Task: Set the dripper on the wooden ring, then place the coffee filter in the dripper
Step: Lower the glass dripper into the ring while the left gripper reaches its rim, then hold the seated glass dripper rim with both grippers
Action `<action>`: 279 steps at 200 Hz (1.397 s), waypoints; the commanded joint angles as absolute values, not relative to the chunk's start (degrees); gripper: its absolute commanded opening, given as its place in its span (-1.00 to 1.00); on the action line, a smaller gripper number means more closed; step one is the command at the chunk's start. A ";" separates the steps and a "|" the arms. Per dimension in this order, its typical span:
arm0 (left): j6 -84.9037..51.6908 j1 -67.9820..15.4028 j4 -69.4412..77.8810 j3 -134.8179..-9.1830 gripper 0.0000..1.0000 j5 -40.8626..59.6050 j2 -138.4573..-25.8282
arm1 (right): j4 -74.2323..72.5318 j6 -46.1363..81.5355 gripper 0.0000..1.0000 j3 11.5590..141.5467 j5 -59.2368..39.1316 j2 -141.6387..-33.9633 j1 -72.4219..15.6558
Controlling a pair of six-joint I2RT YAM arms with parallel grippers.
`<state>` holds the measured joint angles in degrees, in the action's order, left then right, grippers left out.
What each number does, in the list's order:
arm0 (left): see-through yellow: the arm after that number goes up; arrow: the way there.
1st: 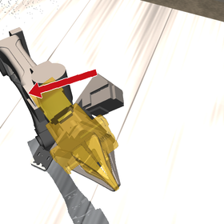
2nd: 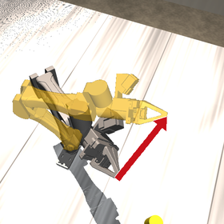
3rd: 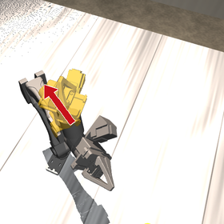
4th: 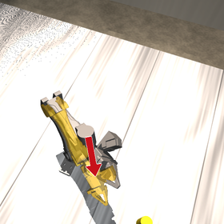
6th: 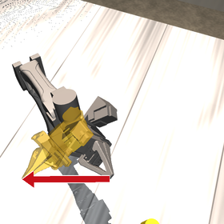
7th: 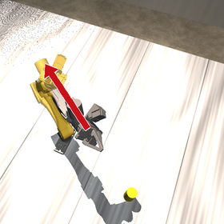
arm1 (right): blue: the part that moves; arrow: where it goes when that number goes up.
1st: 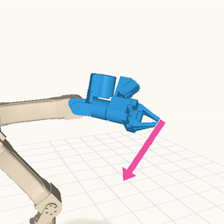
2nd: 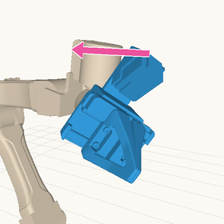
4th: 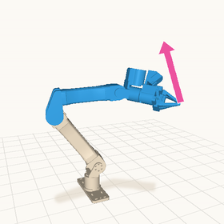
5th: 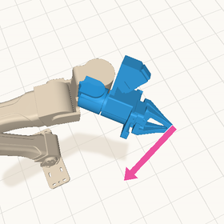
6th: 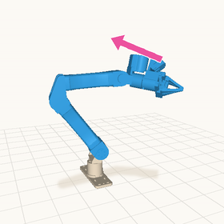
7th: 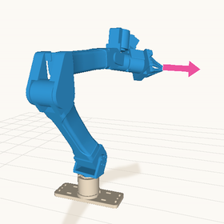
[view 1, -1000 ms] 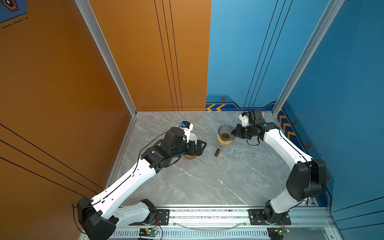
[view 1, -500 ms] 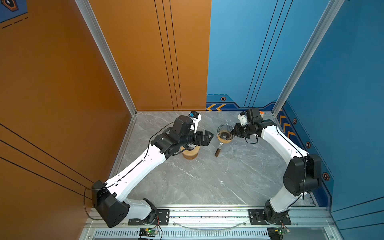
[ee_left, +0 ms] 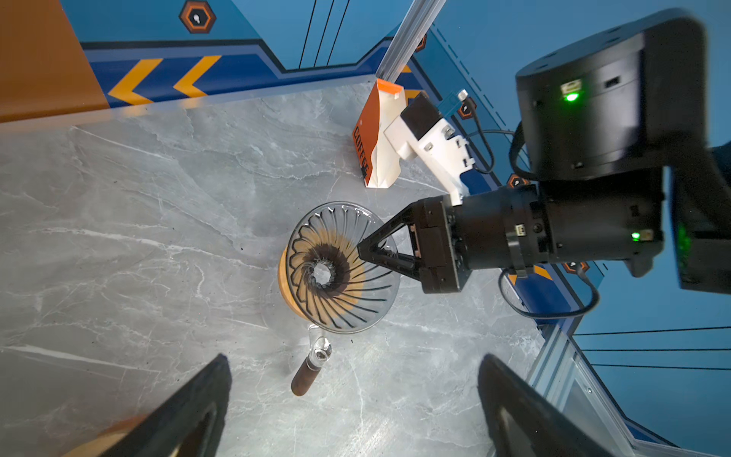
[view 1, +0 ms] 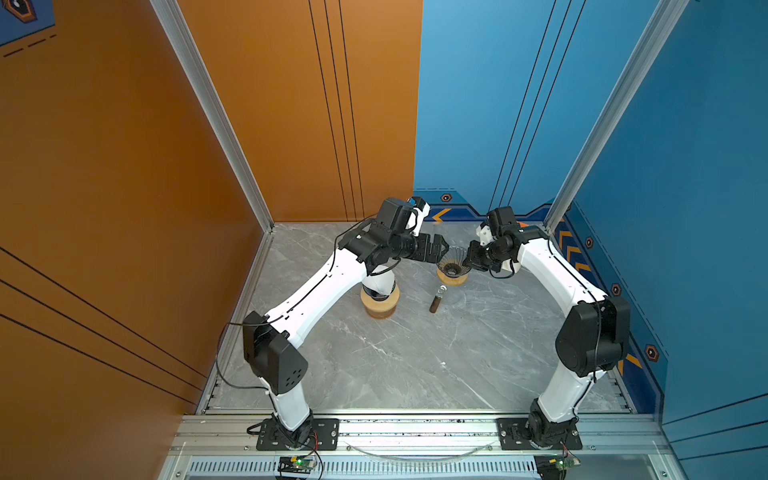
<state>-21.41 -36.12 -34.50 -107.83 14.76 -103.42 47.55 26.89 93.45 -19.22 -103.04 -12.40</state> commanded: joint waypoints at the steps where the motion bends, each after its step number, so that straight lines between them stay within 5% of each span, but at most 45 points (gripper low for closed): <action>1: -21.17 -35.07 -38.44 -112.44 0.97 17.86 -106.69 | 49.83 28.02 -0.79 95.70 -18.69 -103.51 -12.68; 78: -20.08 -33.79 -41.60 -121.18 0.90 21.40 -116.39 | 49.65 25.79 -0.22 98.24 -17.73 -102.16 -12.72; 189: -19.42 -33.99 -44.03 -124.83 0.22 20.16 -123.18 | 47.75 22.52 -0.40 97.46 -16.06 -102.89 -11.93; 279: -20.96 -34.04 -44.01 -128.05 0.05 20.79 -127.19 | 47.09 23.73 -0.65 97.72 -18.02 -104.77 -10.99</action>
